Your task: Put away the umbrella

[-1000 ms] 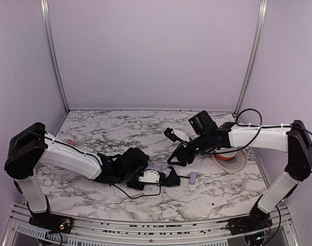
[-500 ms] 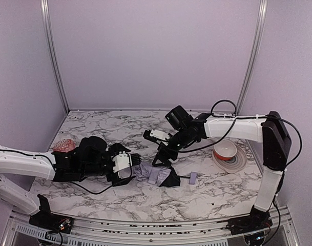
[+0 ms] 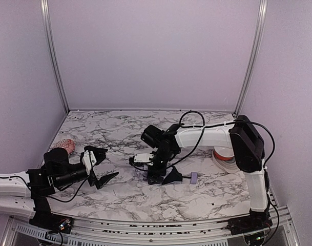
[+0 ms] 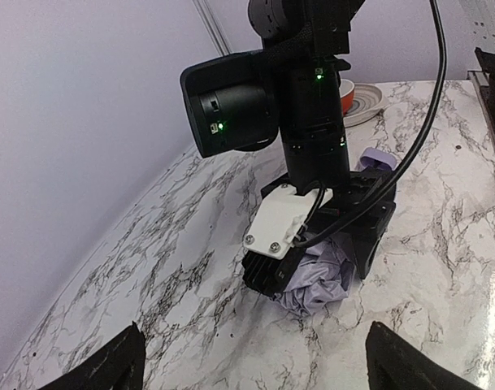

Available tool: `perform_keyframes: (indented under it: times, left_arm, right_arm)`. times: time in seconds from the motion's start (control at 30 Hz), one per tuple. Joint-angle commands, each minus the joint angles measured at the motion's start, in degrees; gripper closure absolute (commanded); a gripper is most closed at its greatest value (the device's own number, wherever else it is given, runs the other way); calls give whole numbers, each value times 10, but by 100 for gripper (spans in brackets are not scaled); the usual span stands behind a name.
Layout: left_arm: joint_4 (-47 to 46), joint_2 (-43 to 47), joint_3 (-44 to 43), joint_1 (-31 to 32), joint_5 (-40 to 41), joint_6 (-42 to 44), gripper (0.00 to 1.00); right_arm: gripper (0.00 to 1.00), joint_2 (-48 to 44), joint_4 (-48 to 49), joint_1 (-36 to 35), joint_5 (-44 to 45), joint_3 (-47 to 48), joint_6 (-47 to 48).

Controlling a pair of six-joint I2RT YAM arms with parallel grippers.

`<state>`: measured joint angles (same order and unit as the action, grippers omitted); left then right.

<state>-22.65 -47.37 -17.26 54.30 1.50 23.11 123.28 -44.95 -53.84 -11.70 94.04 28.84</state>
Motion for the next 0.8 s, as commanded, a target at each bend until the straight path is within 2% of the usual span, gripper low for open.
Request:
perform_keyframes:
  times: [0.0, 0.13, 0.27, 0.37, 0.43, 0.57, 0.77]
  left_arm:
    - [-33, -2, 1, -4, 4, -16, 6]
    - [-32, -26, -9, -3, 1, -15, 6]
    - [-32, -36, -15, -3, -16, -14, 6]
    - [-32, -37, -14, -4, -23, -12, 5]
    - [-32, -36, -13, -4, -25, -13, 5]
    - [-32, -49, -18, -4, -28, -12, 5]
    - [-31, -84, -36, -4, -31, -17, 6]
  right_arm:
    - [13, -1, -50, -9, 61, 31, 5]
    - [7, -11, -65, -22, 66, 56, 0]
    - [1, -57, -55, -21, 34, 75, 2]
    - [0, -91, -54, -14, 3, 74, 15]
    - [0, -97, -68, -9, 13, 62, 27]
    - [1, -61, -108, 0, 41, 52, 41]
    - [9, 17, -119, 24, 53, 96, 25]
